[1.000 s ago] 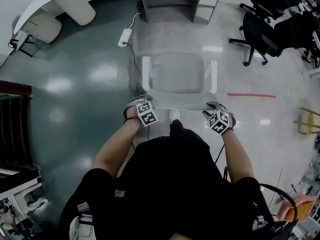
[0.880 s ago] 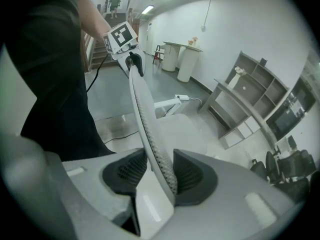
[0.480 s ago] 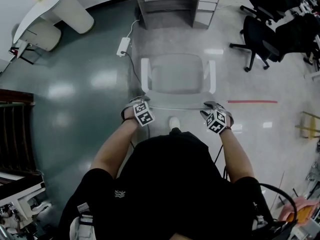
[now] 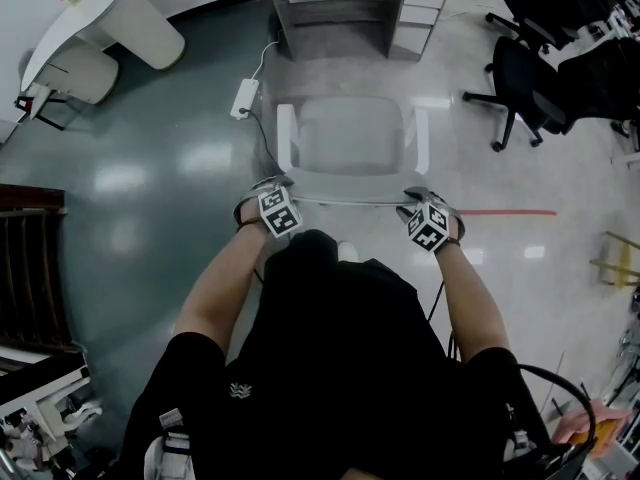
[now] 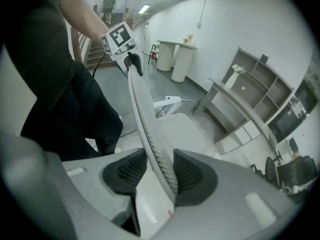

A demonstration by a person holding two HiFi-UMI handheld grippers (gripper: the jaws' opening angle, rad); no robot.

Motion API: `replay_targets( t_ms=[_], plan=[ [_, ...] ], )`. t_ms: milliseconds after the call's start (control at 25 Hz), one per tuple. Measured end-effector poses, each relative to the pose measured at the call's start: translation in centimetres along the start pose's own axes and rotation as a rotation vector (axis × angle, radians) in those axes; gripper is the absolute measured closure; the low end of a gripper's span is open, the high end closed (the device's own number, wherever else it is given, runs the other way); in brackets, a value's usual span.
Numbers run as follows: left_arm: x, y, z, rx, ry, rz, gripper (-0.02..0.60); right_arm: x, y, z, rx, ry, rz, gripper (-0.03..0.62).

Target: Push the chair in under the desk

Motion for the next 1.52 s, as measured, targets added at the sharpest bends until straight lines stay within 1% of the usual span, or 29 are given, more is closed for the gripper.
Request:
replay_targets(
  t_ms=[160, 360, 560, 640, 720, 880, 960, 1160, 1520],
  plan=[
    [-3.4, -0.7, -0.8, 0.005, -0.008, -0.003, 0.394, 2.3, 2.0, -1.6, -0.013, 0.004, -0.011, 0.427],
    [-8.4, -2.3, -1.8, -0.003, 0.023, 0.000, 0.390, 5.0, 5.5, -3.9, -0.002, 0.015, -0.017, 0.428],
    [-13.4, -3.5, -2.6, 0.000, -0.014, -0.016, 0.390, 7.6, 8.5, -5.7, -0.011, 0.022, -0.021, 0.433],
    [-15.1, -3.6, -2.8, 0.015, -0.012, -0.017, 0.385, 8.9, 9.5, -6.2, -0.019, 0.023, -0.024, 0.434],
    [-16.7, -3.8, -3.3, 0.028, -0.004, -0.019, 0.385, 10.4, 10.4, -6.9, -0.029, 0.023, -0.029, 0.433],
    [-20.3, -3.5, -4.6, 0.025, -0.022, -0.028, 0.385, 13.6, 11.8, -8.4, -0.038, 0.030, -0.039, 0.433],
    [-22.3, -3.5, -5.0, 0.027, -0.016, -0.030, 0.383, 15.1, 12.7, -9.0, -0.040, 0.033, -0.046, 0.433],
    [-26.9, -3.8, -5.9, 0.024, -0.021, -0.033, 0.383, 18.3, 15.3, -10.6, -0.039, 0.021, -0.051, 0.433],
    [-35.0, -2.9, -8.3, 0.034, -0.017, -0.046, 0.383, 25.4, 18.4, -13.4, -0.039, 0.004, -0.060, 0.431]
  ],
)
Point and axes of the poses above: the fingertips, and each gripper's own axes: z backward along the fingers, x to its right, y out of its top, the point moved 8 cm from there along z, backward along the fingers, and after that the axes turned 8 degrees about -z, right-handed, at the moved point
